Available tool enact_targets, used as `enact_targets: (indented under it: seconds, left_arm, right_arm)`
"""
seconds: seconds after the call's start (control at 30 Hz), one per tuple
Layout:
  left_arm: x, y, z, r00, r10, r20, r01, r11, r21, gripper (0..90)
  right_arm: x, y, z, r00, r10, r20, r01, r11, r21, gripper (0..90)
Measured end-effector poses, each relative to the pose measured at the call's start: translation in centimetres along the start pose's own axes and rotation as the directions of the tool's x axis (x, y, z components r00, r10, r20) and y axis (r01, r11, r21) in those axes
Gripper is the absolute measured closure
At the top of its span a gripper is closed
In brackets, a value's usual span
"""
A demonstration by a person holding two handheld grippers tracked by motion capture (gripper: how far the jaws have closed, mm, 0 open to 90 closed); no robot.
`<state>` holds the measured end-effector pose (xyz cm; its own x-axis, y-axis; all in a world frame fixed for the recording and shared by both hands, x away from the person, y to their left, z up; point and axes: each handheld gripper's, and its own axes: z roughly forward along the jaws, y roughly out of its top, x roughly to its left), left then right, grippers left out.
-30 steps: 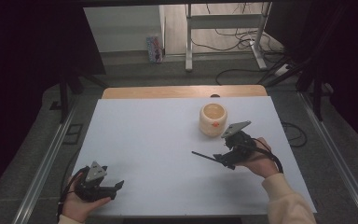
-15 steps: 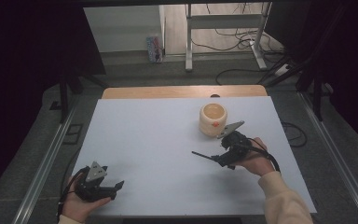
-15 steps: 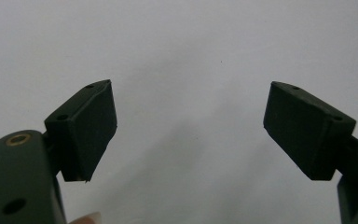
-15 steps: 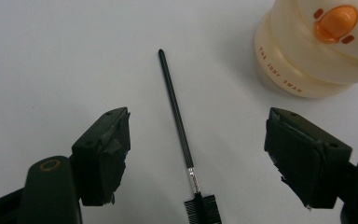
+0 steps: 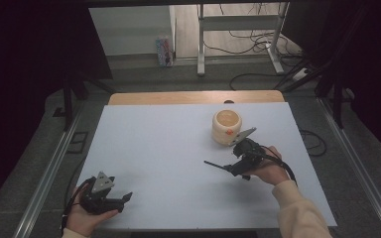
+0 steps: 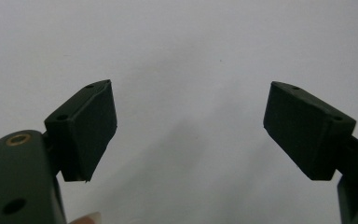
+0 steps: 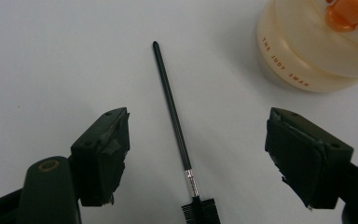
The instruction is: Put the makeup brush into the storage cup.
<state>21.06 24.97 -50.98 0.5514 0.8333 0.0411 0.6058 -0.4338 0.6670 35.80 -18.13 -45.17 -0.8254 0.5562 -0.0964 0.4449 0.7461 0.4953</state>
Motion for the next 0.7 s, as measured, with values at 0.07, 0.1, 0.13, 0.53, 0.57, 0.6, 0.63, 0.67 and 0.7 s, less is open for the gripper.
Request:
enact_targets:
  seconds: [0.07,0.1,0.13,0.53,0.57,0.6,0.63,0.67,0.7]
  left_arm:
    - [0.0,0.0,0.0,1.0000,0.004,0.001,-0.004,1.0000,0.003,18.0]
    - [0.0,0.0,0.0,1.0000,0.004,0.000,-0.004,1.0000,0.002,18.0]
    - [0.0,0.0,0.0,1.0000,0.004,0.000,-0.004,1.0000,0.002,18.0]
    - [0.1,0.0,0.0,1.0000,0.003,0.001,-0.003,1.0000,0.004,18.0]
    - [0.0,0.0,0.0,1.0000,0.003,0.001,-0.003,1.0000,0.004,18.0]
    - [0.0,0.0,0.0,1.0000,0.004,0.001,-0.004,1.0000,0.005,18.0]
    - [0.0,0.0,0.0,1.0000,0.005,0.000,-0.005,1.0000,0.005,18.0]
    - [0.0,0.0,0.0,1.0000,0.005,0.000,-0.005,1.0000,0.005,18.0]
    - [0.0,0.0,0.0,1.0000,0.005,0.001,-0.005,1.0000,0.005,18.0]
  right_arm:
    - [0.0,0.0,0.2,1.0000,0.006,-0.002,-0.006,1.000,0.009,21.9]
    - [-0.1,0.0,0.3,1.0000,0.002,-0.001,-0.002,1.000,0.011,21.9]
    - [-0.1,0.0,0.4,1.0000,0.003,-0.001,-0.003,1.000,0.015,21.9]
    - [-0.5,0.0,1.3,0.9999,-0.008,-0.014,0.008,0.998,0.063,26.4]
    - [-0.5,-0.1,1.4,0.9998,-0.009,-0.019,0.011,0.997,0.075,28.1]
    - [-0.5,-0.1,1.5,0.9996,-0.015,-0.023,0.017,0.997,0.078,28.9]
    - [-0.5,-0.1,1.6,0.9995,-0.018,-0.026,0.020,0.996,0.083,29.9]
    - [-0.5,-0.1,1.7,0.9993,-0.025,-0.028,0.028,0.995,0.091,31.0]
    - [-0.4,-0.1,1.8,0.9991,-0.025,-0.035,0.028,0.995,0.100,32.0]
